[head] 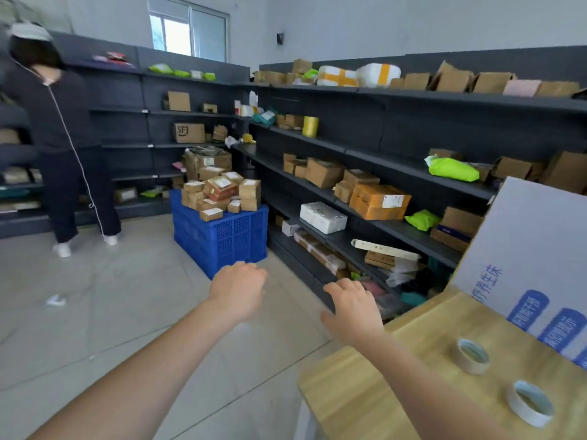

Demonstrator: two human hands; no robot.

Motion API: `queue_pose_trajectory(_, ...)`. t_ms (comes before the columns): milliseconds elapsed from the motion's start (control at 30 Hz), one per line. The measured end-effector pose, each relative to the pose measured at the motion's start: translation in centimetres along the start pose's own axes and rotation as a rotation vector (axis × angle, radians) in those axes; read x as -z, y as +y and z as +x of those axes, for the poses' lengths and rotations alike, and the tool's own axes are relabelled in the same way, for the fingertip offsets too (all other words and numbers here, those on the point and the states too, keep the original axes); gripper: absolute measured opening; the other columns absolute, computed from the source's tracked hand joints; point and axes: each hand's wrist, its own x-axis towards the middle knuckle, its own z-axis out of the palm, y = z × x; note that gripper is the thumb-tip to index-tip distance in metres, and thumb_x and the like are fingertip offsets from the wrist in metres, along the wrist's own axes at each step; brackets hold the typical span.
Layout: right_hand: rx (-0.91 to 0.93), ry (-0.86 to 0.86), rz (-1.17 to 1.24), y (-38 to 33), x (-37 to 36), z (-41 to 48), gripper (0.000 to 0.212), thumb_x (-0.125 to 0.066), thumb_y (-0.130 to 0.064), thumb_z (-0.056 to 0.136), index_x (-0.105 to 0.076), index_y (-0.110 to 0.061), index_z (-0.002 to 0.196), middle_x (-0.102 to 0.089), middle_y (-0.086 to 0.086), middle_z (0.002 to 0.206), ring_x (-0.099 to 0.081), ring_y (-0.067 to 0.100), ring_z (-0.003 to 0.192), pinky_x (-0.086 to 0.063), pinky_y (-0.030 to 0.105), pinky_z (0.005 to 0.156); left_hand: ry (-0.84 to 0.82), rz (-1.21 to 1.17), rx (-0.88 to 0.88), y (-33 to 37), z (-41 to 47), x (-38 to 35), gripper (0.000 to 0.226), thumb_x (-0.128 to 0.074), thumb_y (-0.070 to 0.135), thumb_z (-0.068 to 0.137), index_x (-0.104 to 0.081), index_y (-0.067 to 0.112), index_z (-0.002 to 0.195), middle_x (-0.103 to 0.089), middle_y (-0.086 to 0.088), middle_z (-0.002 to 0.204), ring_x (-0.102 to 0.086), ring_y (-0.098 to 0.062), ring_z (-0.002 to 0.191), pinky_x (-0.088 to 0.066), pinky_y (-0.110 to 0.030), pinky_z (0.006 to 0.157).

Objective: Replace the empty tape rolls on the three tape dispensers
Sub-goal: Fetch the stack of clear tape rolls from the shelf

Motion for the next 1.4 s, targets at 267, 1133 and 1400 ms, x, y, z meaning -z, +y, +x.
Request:
queue_pose_trajectory(267, 0.066, 0.056, -0.005, -4.9, -0.2, 11.1, 0.048, -0.056, -0.04, 0.09, -0.048, -0.017, 0.131, -0.053, 0.004, 0.128, -0.046, 0.025, 0.12, -0.041, 0.039, 0.099, 0.062, 0.016, 0.072, -9.1, 6.0, -1.0, 0.014, -0.048, 0.028, 0.093, -0.056, 0.016, 0.093, -0.061, -0.001, 0.1, -0.055, -0.022, 0.099, -0.036, -0.031, 0.066)
queue_pose_trajectory(1133, 0.073, 0.168, 0.025, -8.4, -0.3, 53.2, 0.051, -0.057, -0.042, 0.091, -0.046, -0.021, 0.136, -0.052, 0.001, 0.133, -0.044, 0.023, 0.124, -0.04, 0.036, 0.102, 0.22, -0.002, 0.016, -28.7, 42.4, -6.2, 0.012, -0.053, 0.024, 0.092, -0.06, 0.016, 0.093, -0.061, -0.002, 0.095, -0.057, -0.022, 0.092, -0.038, -0.032, 0.06)
queue_pose_trajectory(1400, -0.001, 0.185, -0.007, -9.0, -1.7, 65.1, 0.053, -0.059, -0.043, 0.09, -0.046, -0.024, 0.137, -0.053, 0.001, 0.132, -0.046, 0.021, 0.124, -0.043, 0.038, 0.101, 0.23, -0.042, -0.04, -34.4, 54.1, -8.2, 0.013, -0.05, 0.027, 0.093, -0.056, 0.016, 0.088, -0.061, -0.003, 0.095, -0.057, -0.023, 0.091, -0.044, -0.034, 0.063)
